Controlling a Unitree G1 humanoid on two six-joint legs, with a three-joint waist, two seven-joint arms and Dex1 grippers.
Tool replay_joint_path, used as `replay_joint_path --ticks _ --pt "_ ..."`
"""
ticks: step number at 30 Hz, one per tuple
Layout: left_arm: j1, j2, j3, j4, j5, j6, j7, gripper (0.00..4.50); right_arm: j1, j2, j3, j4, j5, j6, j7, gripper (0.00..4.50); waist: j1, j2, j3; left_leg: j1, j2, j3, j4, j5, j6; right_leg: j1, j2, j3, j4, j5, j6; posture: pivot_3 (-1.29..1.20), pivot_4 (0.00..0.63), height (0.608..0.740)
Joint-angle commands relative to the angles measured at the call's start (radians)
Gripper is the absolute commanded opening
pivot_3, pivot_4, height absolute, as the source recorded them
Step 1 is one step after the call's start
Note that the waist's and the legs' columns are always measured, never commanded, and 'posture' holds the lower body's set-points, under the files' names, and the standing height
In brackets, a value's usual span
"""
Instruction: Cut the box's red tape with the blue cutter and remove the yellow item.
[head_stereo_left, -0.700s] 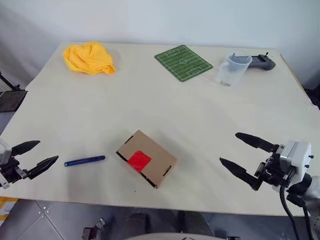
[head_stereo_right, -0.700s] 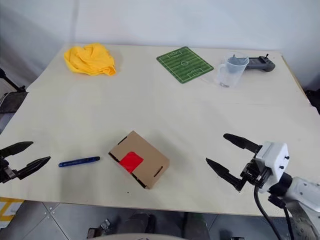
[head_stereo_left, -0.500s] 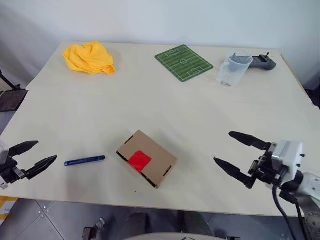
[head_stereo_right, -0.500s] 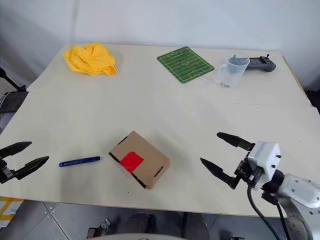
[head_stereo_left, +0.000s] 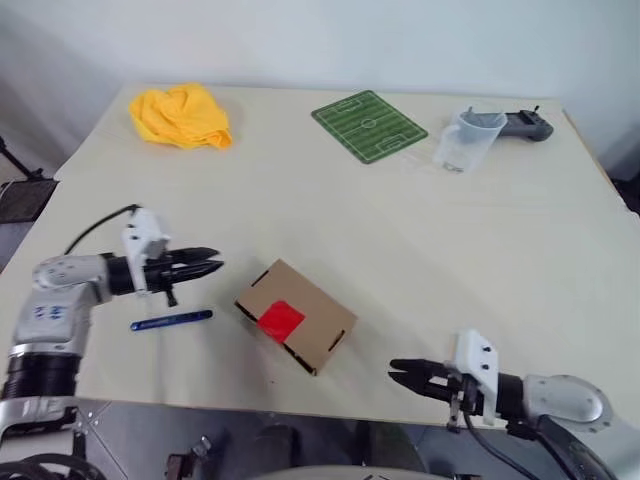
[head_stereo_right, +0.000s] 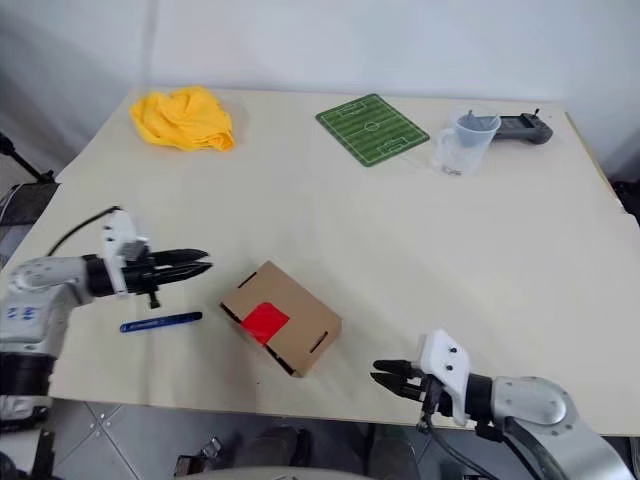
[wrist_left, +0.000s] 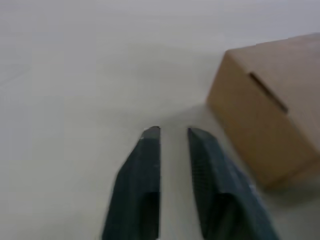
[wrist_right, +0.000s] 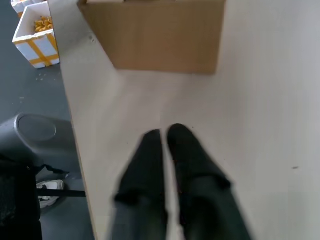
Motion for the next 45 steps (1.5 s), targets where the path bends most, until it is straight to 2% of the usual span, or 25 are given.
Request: replay_joint_path --ticks 1,4,8,12,17,20,25,28,30,33,35,37,39,42,45 --pt "-0.017 -0.01 -0.067 -0.03 0.013 0.023 -0.061 0.02 -0.06 0.047 0.042 0.003 0.0 0.037 -0.046 0.0 -0.002 0.0 0.0 0.0 0.0 0.0 0.0 0.0 0.0 0.0 0.0 0.0 0.0 0.0 0.0 0.0 0.15 0.74" --pt "-0.014 -0.007 -0.125 -0.07 0.034 0.045 -0.088 0.02 -0.115 0.1 0.073 0.021 0.013 0.075 -0.077 0.0 0.0 0.0 0.0 -0.001 0.002 0.0 0.001 0.0 0.0 -0.001 0.001 0.0 0.0 0.0 0.0 0.0 0.15 0.74" --pt "0.0 0.014 -0.148 -0.169 -0.007 0.17 -0.12 0.02 -0.207 0.17 0.098 0.063 0.048 0.138 -0.097 0.0 0.001 -0.001 0.0 -0.001 0.001 0.0 0.003 0.0 0.0 -0.001 0.0 0.002 0.0 0.0 0.0 0.0 0.15 0.74" --pt "0.027 -0.007 -0.128 -0.263 -0.056 0.278 -0.087 0.02 -0.326 0.243 0.052 0.143 0.067 0.188 -0.15 0.0 -0.001 -0.001 0.0 -0.001 0.001 -0.001 0.003 0.0 0.0 0.0 -0.004 0.004 0.0 0.0 0.0 0.0 0.15 0.74" --pt "0.088 -0.075 -0.099 -0.368 -0.088 0.381 0.005 0.02 -0.525 0.288 -0.007 0.319 -0.005 0.175 -0.231 0.0 -0.001 -0.001 0.0 -0.002 0.001 -0.002 0.003 0.0 0.0 -0.001 -0.005 0.006 0.001 0.0 0.0 0.0 0.15 0.74" --pt "0.137 -0.079 -0.074 -0.426 -0.109 0.421 0.037 0.02 -0.596 0.253 -0.021 0.4 -0.072 0.14 -0.237 0.0 -0.001 -0.001 0.0 -0.002 0.001 -0.003 0.002 0.0 -0.001 -0.002 -0.005 0.006 0.002 -0.001 -0.001 0.0 0.15 0.74" --pt "0.181 -0.004 0.0 -0.48 -0.195 0.498 0.014 0.02 -0.591 0.151 -0.089 0.423 -0.077 0.117 -0.181 0.0 -0.001 -0.001 0.001 -0.003 -0.001 -0.003 0.001 0.0 0.001 -0.003 -0.005 0.006 0.002 -0.001 -0.002 0.0 0.15 0.74" --pt "0.117 0.026 0.067 -0.433 -0.282 0.57 -0.002 0.02 -0.525 0.064 -0.151 0.399 -0.071 0.098 -0.124 0.0 0.008 -0.001 0.001 -0.003 -0.002 -0.003 0.002 0.0 0.001 -0.002 -0.005 0.005 0.002 -0.001 -0.002 0.0 0.15 0.74" --pt "0.014 0.004 0.09 -0.351 -0.313 0.586 0.016 0.02 -0.459 0.021 -0.199 0.335 -0.018 0.148 -0.088 0.0 0.022 -0.001 0.001 -0.004 -0.003 -0.004 0.003 0.0 0.002 -0.002 -0.005 0.005 0.002 -0.001 -0.002 0.0 0.15 0.74" --pt "-0.125 -0.07 0.086 -0.201 -0.274 0.521 0.076 0.02 -0.365 -0.025 -0.209 0.198 0.099 0.279 -0.032 0.0 0.027 -0.001 0.001 -0.003 -0.003 -0.004 0.003 0.001 0.003 -0.001 -0.004 0.002 0.002 0.0 0.0 0.0 0.15 0.74" --pt "-0.204 -0.128 0.045 -0.075 -0.191 0.416 0.115 0.02 -0.32 -0.044 -0.172 0.112 0.157 0.35 -0.007 0.0 0.026 0.0 0.0 -0.003 -0.004 -0.003 0.003 0.001 0.003 0.0 -0.004 0.0 0.002 0.0 0.001 0.0 0.15 0.74" --pt "-0.269 -0.18 -0.018 0.073 -0.073 0.251 0.147 0.02 -0.303 -0.033 -0.12 0.042 0.198 0.404 -0.019 0.0 0.024 -0.002 0.001 -0.001 -0.004 -0.001 0.003 0.001 0.004 0.0 -0.004 0.0 0.002 0.001 0.001 0.0 0.15 0.74" --pt "-0.314 -0.213 -0.065 0.184 -0.01 0.171 0.133 0.02 -0.313 -0.013 -0.074 0.012 0.221 0.442 -0.038 0.0 0.019 -0.002 0.001 -0.001 -0.004 0.0 0.003 0.001 0.004 0.0 -0.003 0.001 0.002 0.001 0.003 0.0 0.15 0.74" --pt "-0.341 -0.237 -0.151 0.253 0.032 0.16 0.034 0.02 -0.383 0.047 0.013 0.028 0.21 0.476 -0.083 0.0 0.014 -0.003 0.002 -0.002 -0.004 0.002 0.004 0.002 0.004 -0.001 -0.003 0.002 0.002 0.002 0.003 0.0 0.15 0.74" --pt "-0.328 -0.219 -0.216 0.237 0.063 0.17 -0.057 0.02 -0.458 0.113 0.053 0.082 0.177 0.493 -0.152 0.0 0.015 -0.003 0.002 -0.002 -0.004 0.002 0.004 0.002 0.004 -0.002 -0.003 0.002 0.002 0.002 0.003 0.0 0.15 0.74"
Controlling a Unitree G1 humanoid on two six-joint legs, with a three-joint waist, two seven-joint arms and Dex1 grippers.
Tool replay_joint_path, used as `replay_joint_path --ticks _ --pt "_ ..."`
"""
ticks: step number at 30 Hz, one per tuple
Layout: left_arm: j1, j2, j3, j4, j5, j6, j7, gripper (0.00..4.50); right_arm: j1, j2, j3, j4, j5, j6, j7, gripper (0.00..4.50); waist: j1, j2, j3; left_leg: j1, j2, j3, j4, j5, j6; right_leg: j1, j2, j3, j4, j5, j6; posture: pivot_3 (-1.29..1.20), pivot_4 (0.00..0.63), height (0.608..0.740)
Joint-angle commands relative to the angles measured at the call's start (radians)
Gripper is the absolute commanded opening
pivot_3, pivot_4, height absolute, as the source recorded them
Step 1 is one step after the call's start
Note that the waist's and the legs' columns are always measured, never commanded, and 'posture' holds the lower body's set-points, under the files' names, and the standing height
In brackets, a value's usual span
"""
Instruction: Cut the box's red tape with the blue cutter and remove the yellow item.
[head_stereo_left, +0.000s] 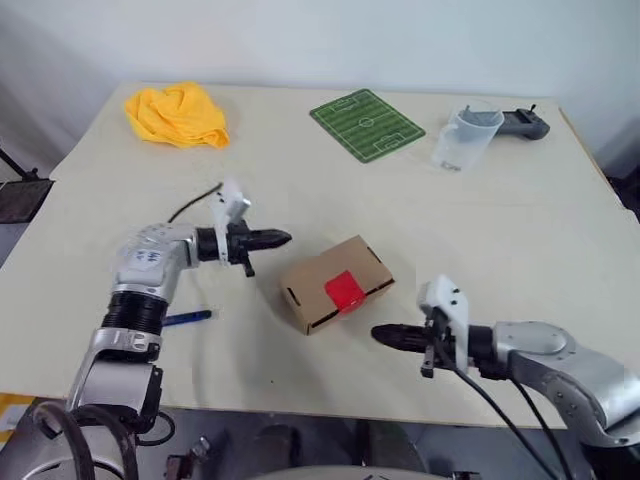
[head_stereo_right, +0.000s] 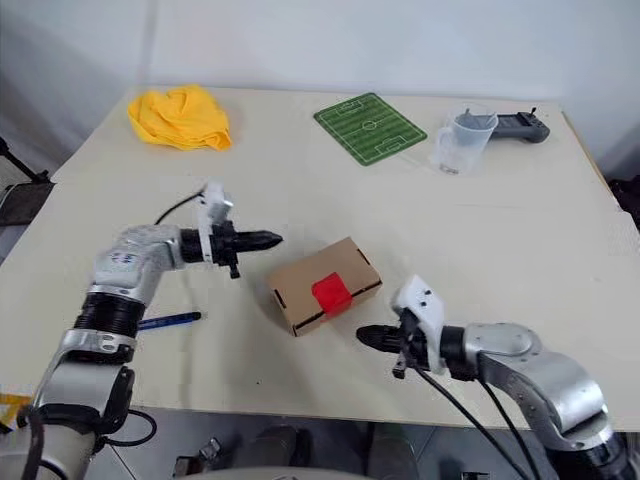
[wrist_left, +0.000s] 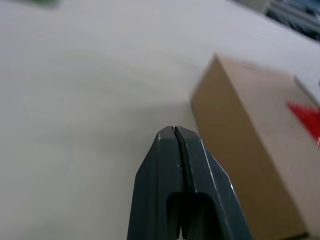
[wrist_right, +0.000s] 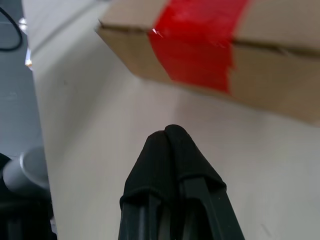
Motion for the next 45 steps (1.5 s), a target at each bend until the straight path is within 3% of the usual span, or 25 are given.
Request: replay_joint_path --ticks 1,8,18,22,30,35,38,41,45 --pt "0.0 0.033 -0.048 -0.057 0.012 0.024 -0.119 0.02 -0.073 0.074 0.009 0.046 -0.014 0.03 -0.094 0.0 0.001 0.0 0.0 0.0 0.0 0.0 0.0 0.0 0.0 0.0 0.0 0.0 0.0 0.0 0.0 0.0 0.15 0.74" --pt "0.115 0.072 -0.047 -0.263 -0.044 0.216 -0.145 0.02 -0.158 0.081 -0.006 0.128 -0.063 0.015 -0.12 0.0 0.002 0.0 0.0 -0.003 -0.001 -0.002 0.001 0.0 0.0 -0.003 -0.002 0.0 0.0 0.0 0.0 0.0 0.15 0.74" --pt "0.244 -0.08 -0.012 -0.483 -0.097 0.346 0.064 0.02 -0.296 0.032 0.027 0.379 -0.199 -0.178 -0.007 0.0 0.007 0.0 0.0 -0.004 -0.002 -0.002 0.005 -0.001 0.002 -0.002 -0.002 0.001 0.002 0.0 0.0 0.0 0.15 0.74" --pt "0.264 -0.087 -0.022 -0.523 -0.105 0.359 0.081 0.02 -0.329 0.034 0.034 0.464 -0.246 -0.25 0.033 0.0 0.006 0.0 0.0 -0.004 -0.001 -0.002 0.005 -0.001 0.002 -0.002 -0.002 0.0 0.002 0.0 0.0 0.0 0.15 0.74" --pt "0.264 -0.057 -0.01 -0.513 -0.105 0.326 0.085 0.02 -0.296 0.006 0.011 0.469 -0.272 -0.249 0.076 0.0 0.006 0.0 0.0 -0.004 -0.001 -0.002 0.006 -0.001 0.002 -0.002 -0.002 0.0 0.002 0.0 0.0 0.0 0.15 0.74" --pt "0.238 0.007 0.138 -0.547 -0.201 0.311 0.061 0.02 -0.194 -0.055 -0.156 0.414 -0.224 -0.376 0.122 0.0 0.009 0.0 0.0 -0.006 -0.002 -0.003 0.006 -0.001 0.002 -0.002 -0.003 0.0 0.001 0.0 0.0 0.0 0.15 0.74" --pt "0.249 0.107 0.248 -0.532 -0.202 0.234 0.043 0.64 -0.094 -0.1 -0.277 0.334 -0.134 -0.414 0.222 0.65 0.009 0.001 0.0 -0.006 -0.001 -0.003 0.006 -0.001 0.002 -0.002 -0.002 -0.001 0.0 0.001 0.001 0.0 0.15 0.74" --pt "0.324 0.22 0.336 -0.443 -0.147 0.039 -0.01 1.52 0.009 -0.116 -0.373 0.227 -0.027 -0.424 0.303 1.64 0.002 0.001 0.0 -0.005 0.001 -0.002 0.004 -0.002 0.001 -0.002 -0.001 -0.001 -0.002 0.001 0.001 0.0 0.15 0.74" --pt "0.435 0.34 0.42 -0.281 -0.115 -0.119 -0.084 2.7 0.107 -0.097 -0.403 0.094 0.021 -0.461 0.313 3.01 -0.012 0.003 0.0 0.002 0.002 0.001 -0.002 -0.002 0.0 0.002 -0.002 0.001 -0.004 0.0 0.001 0.0 0.15 0.74"
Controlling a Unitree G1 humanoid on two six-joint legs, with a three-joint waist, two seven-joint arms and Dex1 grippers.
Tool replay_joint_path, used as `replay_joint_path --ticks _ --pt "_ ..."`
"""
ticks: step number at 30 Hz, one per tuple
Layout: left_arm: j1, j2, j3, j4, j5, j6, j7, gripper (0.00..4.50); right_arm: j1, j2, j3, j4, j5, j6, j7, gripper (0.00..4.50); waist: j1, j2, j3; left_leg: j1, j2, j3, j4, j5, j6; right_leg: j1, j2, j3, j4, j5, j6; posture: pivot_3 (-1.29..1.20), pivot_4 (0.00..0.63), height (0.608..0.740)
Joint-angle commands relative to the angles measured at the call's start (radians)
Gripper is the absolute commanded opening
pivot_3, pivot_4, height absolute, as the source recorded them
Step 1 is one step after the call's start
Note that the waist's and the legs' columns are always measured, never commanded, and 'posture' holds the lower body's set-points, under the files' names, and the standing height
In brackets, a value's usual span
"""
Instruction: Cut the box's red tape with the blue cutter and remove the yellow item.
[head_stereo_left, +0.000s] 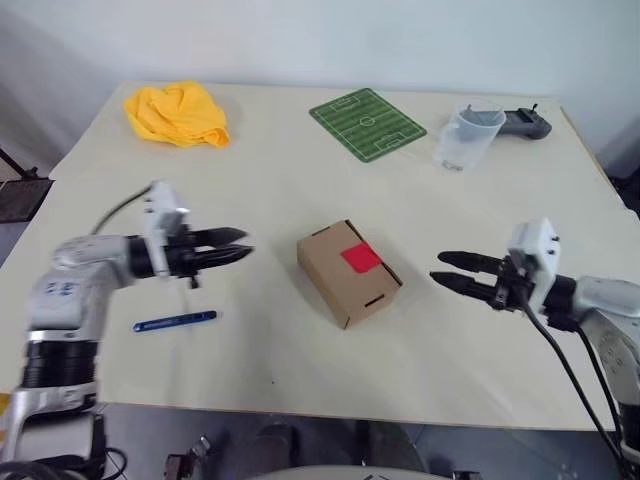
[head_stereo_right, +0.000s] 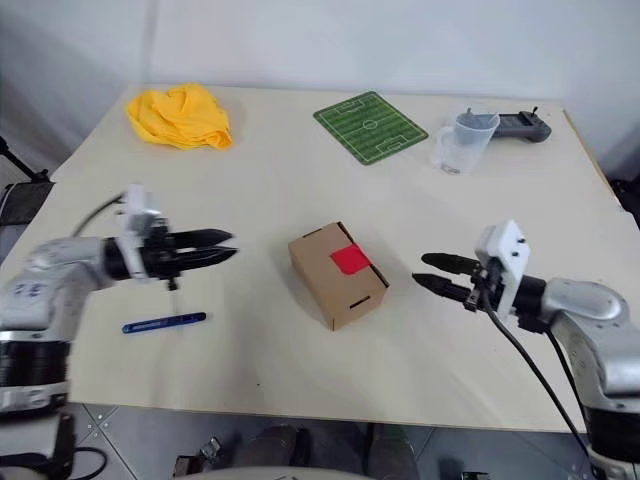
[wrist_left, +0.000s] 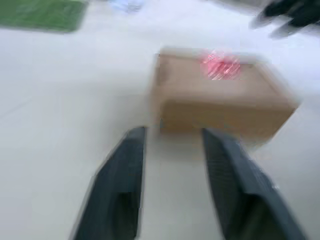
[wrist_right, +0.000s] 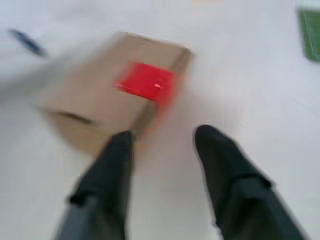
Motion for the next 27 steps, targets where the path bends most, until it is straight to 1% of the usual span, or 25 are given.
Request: replay_joint_path --ticks 1,2,4,6,8,11,15,17,20,22,24,25,27 --pt "0.062 0.072 0.066 0.122 0.025 -0.115 -0.061 3.04 0.046 0.017 -0.031 -0.131 0.057 -0.054 0.014 3.41 -0.002 0.0 0.0 0.0 0.001 0.0 0.0 0.0 0.0 0.0 0.0 0.0 -0.001 0.0 0.0 0.0 0.15 0.74" --pt "0.071 0.086 0.069 0.146 0.028 -0.127 -0.069 3.34 0.057 0.021 -0.03 -0.147 0.064 -0.06 0.014 3.76 -0.002 0.0 0.0 0.0 0.001 0.0 0.0 0.0 0.0 0.0 0.0 0.0 -0.001 0.0 0.0 0.0 0.15 0.74" --pt "0.137 0.153 0.119 0.282 0.057 -0.235 -0.1 3.92 0.096 0.055 0.007 -0.229 0.087 -0.088 0.013 4.41 0.0 0.0 0.0 0.0 0.0 -0.001 0.001 0.0 0.0 0.001 -0.003 0.0 -0.001 0.0 0.0 0.0 0.15 0.74" --pt "0.195 0.211 0.167 0.423 0.069 -0.333 -0.125 4.48 0.098 0.106 0.046 -0.289 0.115 -0.117 -0.005 4.5 -0.004 -0.001 0.0 0.0 0.001 -0.002 0.0 -0.002 -0.001 0.0 -0.003 0.0 -0.002 0.0 0.0 0.0 0.15 0.74" --pt "0.222 0.237 0.184 0.489 0.065 -0.391 -0.164 4.48 0.108 0.118 0.081 -0.314 0.09 -0.162 0.019 4.5 -0.006 0.0 0.001 0.0 0.002 -0.001 -0.002 -0.003 -0.001 -0.001 -0.002 0.0 -0.002 -0.001 -0.001 0.0 0.15 0.74" --pt "0.231 0.255 0.196 0.514 0.049 -0.417 -0.209 4.48 0.121 0.113 0.13 -0.343 0.071 -0.202 0.045 4.5 0.004 0.0 0.0 0.0 0.002 -0.001 -0.001 -0.004 0.001 0.0 -0.004 -0.001 -0.002 -0.001 -0.001 0.0 0.15 0.74" --pt "0.24 0.253 0.199 0.472 0.026 -0.428 -0.267 4.48 0.115 0.098 0.144 -0.364 0.088 -0.213 0.045 4.5 0.015 -0.001 0.0 -0.001 0.001 -0.001 0.0 -0.004 0.001 0.0 -0.004 0.0 -0.002 0.0 -0.001 0.0 0.15 0.74" --pt "0.248 0.243 0.192 0.432 0.025 -0.469 -0.296 4.48 0.114 0.087 0.136 -0.366 0.098 -0.214 0.046 4.5 0.015 -0.001 0.0 -0.001 0.001 -0.001 0.0 -0.004 0.001 0.0 -0.004 0.0 -0.002 0.0 -0.001 0.0 0.15 0.74" --pt "0.259 0.227 0.161 0.392 0.042 -0.536 -0.337 4.48 0.118 0.072 0.128 -0.365 0.111 -0.215 0.046 4.5 0.015 -0.001 0.0 -0.001 0.002 -0.001 0.0 -0.005 0.001 0.0 -0.004 0.0 -0.002 -0.001 -0.001 0.0 0.15 0.74" --pt "0.243 0.199 0.106 0.375 0.081 -0.572 -0.325 4.48 0.127 0.06 0.126 -0.366 0.115 -0.212 0.05 4.5 0.015 0.0 0.0 -0.001 0.002 -0.001 0.0 -0.005 0.0 0.0 -0.004 0.0 -0.002 -0.001 -0.002 0.0 0.15 0.74" --pt "0.195 0.161 0.043 0.402 0.131 -0.641 -0.304 4.48 0.136 0.045 0.128 -0.369 0.119 -0.202 0.051 4.5 0.018 0.001 0.0 0.0 0.002 0.0 0.0 -0.005 0.001 0.0 -0.004 0.0 -0.002 -0.001 -0.002 0.0 0.15 0.74" --pt "0.169 0.146 0.025 0.428 0.153 -0.652 -0.278 4.48 0.138 0.043 0.128 -0.371 0.124 -0.197 0.044 4.5 0.019 0.001 0.0 0.0 0.002 0.0 0.0 -0.005 0.001 0.0 -0.004 -0.001 -0.001 -0.001 -0.002 0.0 0.15 0.74" --pt "0.148 0.136 -0.002 0.464 0.172 -0.667 -0.276 4.48 0.146 0.036 0.129 -0.378 0.129 -0.193 0.035 4.5 0.018 -0.002 0.0 0.0 0.002 0.0 0.001 -0.005 0.001 0.0 -0.002 -0.001 -0.001 -0.001 -0.001 0.0 0.15 0.74"
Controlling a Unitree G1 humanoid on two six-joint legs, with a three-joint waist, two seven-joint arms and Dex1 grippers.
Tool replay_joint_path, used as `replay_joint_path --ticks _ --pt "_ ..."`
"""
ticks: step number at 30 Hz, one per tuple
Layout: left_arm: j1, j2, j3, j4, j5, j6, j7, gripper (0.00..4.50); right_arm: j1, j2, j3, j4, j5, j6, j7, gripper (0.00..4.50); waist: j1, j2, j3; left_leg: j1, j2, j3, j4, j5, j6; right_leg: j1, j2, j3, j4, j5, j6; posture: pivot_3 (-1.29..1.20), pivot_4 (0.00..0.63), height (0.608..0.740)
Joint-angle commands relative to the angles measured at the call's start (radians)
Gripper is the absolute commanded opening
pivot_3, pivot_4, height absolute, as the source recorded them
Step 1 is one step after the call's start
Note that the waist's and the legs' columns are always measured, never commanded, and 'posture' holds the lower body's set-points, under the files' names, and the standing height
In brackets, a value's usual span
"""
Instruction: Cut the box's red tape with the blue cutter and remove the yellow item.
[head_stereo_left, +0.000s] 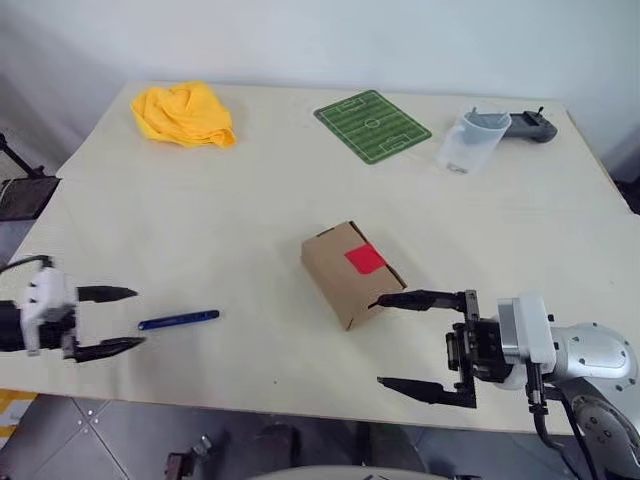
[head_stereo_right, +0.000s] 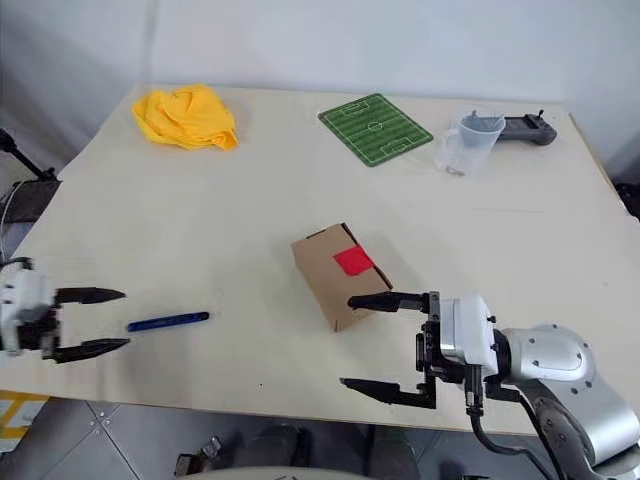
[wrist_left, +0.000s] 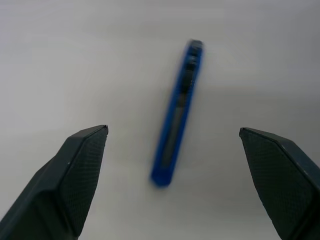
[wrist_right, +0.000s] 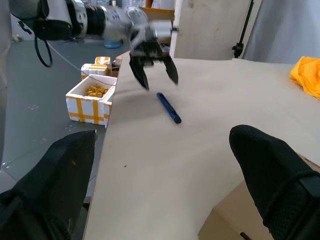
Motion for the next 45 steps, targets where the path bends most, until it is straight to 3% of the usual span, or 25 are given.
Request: replay_joint_path --ticks 1,8,11,23,30,33,39,45 --pt "-0.036 0.003 -0.041 0.058 0.054 -0.061 0.018 4.48 0.019 -0.016 -0.022 -0.05 0.028 0.001 -0.014 4.5 -0.002 -0.003 -0.001 0.0 0.0 0.0 0.0 0.0 0.0 0.0 0.001 0.0 0.0 0.0 0.0 0.0 0.15 0.74" --pt "-0.081 0.008 -0.107 0.148 0.11 -0.08 0.031 4.48 0.069 -0.036 -0.041 -0.073 0.026 0.001 -0.042 4.5 -0.002 -0.002 -0.002 0.002 0.0 0.002 0.0 0.0 0.0 0.0 0.001 0.0 0.002 0.0 0.0 0.0 0.15 0.74" --pt "-0.083 0.012 -0.12 0.155 0.116 -0.078 0.033 3.94 0.081 -0.036 -0.045 -0.075 0.025 -0.002 -0.051 4.5 -0.002 -0.001 -0.002 0.003 0.0 0.002 0.0 0.0 0.0 0.001 0.0 0.0 0.002 0.0 0.0 0.0 0.15 0.74" --pt "-0.089 -0.001 -0.169 0.133 0.13 -0.097 0.065 0.48 0.074 -0.045 -0.048 -0.067 0.028 -0.001 -0.062 4.5 -0.002 0.006 -0.006 0.003 0.001 0.002 0.0 0.0 0.0 0.001 0.0 0.001 0.002 0.0 0.0 0.0 0.15 0.74" --pt "-0.071 -0.01 -0.181 0.072 0.107 -0.068 0.069 0.48 0.07 -0.052 -0.046 -0.067 0.033 0.001 -0.067 4.5 0.0 0.006 -0.007 0.003 0.001 0.002 0.0 0.0 0.001 0.001 0.0 0.001 0.001 0.0 0.0 0.0 0.15 0.74" --pt "-0.064 -0.011 -0.182 0.053 0.105 -0.056 0.074 0.04 0.068 -0.055 -0.045 -0.066 0.033 0.002 -0.068 4.5 0.0 0.006 -0.007 0.003 0.001 0.002 0.0 0.0 0.001 0.001 -0.001 0.001 0.001 0.0 0.0 0.0 0.15 0.74" --pt "-0.049 -0.01 -0.182 0.006 0.101 -0.013 0.09 0.02 0.065 -0.063 -0.046 -0.059 0.03 0.001 -0.065 4.5 0.001 0.007 -0.007 0.003 0.0 0.002 0.0 0.0 0.001 0.001 -0.001 0.001 0.001 0.0 0.0 0.0 0.15 0.74" --pt "-0.024 -0.021 -0.156 -0.073 0.056 -0.03 0.071 1.84 0.062 -0.062 -0.041 -0.052 0.025 -0.002 -0.063 4.5 0.0 0.006 -0.007 0.003 0.0 0.002 0.0 -0.001 0.002 0.001 -0.001 0.001 0.0 0.0 0.0 0.0 0.15 0.74"
